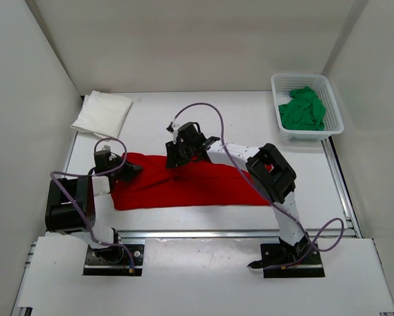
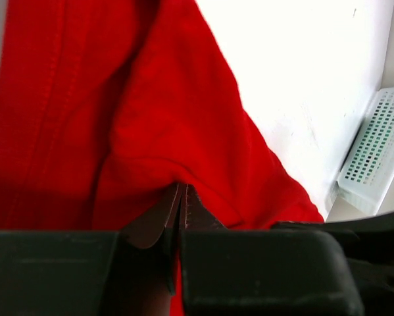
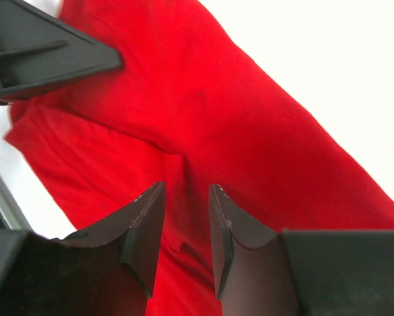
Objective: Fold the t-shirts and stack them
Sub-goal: Fold the other side of the tshirt into a rectangle
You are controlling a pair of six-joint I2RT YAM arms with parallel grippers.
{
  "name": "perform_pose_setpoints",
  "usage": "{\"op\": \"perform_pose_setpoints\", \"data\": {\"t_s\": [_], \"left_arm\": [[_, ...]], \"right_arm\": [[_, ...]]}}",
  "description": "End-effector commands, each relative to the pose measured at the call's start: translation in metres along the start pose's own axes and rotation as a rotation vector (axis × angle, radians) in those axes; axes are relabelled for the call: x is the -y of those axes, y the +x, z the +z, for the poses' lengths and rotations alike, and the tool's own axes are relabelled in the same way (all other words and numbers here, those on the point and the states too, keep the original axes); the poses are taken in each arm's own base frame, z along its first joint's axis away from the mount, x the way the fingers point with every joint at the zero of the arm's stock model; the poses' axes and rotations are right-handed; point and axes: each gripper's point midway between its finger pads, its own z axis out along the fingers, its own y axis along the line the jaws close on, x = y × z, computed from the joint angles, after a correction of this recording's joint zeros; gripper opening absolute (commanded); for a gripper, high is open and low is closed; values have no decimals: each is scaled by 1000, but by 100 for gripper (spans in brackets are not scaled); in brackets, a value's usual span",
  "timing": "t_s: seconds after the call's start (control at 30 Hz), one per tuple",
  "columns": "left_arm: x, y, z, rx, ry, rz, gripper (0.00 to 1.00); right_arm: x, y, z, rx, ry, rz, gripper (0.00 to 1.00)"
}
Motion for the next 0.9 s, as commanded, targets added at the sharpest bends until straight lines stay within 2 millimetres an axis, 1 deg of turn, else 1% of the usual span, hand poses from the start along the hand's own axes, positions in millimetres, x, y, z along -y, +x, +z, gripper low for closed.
{"op": "perform_pose_setpoints", "data": {"t_s": [0.0,0.07,0.13,0.17,0.2,0.27,0.3,0.33,0.37,0.43,0.47,0.53,0.57,0.63,0.67,0.7,0.73,0.8,0.83,0.87], "left_arm": [[14,-1,0,11,51,31,13],[9,-2,0,11,42,18,12],[7,-2,1,9,38,11,11],[10,-4,1,14,50,8,12],[8,-2,2,8,46,2,12],[7,-1,2,4,41,5,12],[7,-1,3,5,40,6,12],[3,2,3,-1,29,2,12],[7,-1,2,5,40,7,12],[5,-1,3,6,34,6,11],[3,-3,2,11,26,-2,11],[5,-3,2,14,30,5,11],[3,-3,2,13,27,2,11],[0,-3,2,16,19,-10,10],[0,-3,2,15,22,-9,11],[-1,-2,2,9,20,-15,10],[3,-4,1,13,30,-7,10],[1,-3,1,12,27,-12,10],[1,-7,0,22,23,-15,10],[4,-6,1,23,28,-7,10]], "right_arm": [[7,-18,-2,28,31,-24,31],[11,-9,2,-2,31,-15,30],[7,-2,6,-19,21,-21,31],[5,-3,8,-18,11,-15,31],[-4,-2,11,-25,-11,-27,30],[1,-1,14,-36,0,-30,30],[-5,-4,15,-29,-15,-46,30],[-7,-9,15,-22,-16,-42,30],[-4,-3,19,-40,-16,-38,30],[-10,-9,18,-31,-23,-53,30],[-9,-7,20,-36,-23,-52,30],[-11,-9,17,-31,-19,-56,30],[-22,-8,16,-18,-45,-57,29],[-23,-4,17,-36,-47,-53,29],[-24,-8,18,-28,-49,-59,28],[-19,-1,22,-54,-35,-54,28],[-18,-1,25,-55,-35,-52,29],[-23,5,28,-73,-43,-56,28],[-24,6,28,-73,-49,-56,26],[-20,2,28,-61,-43,-50,20]]}}
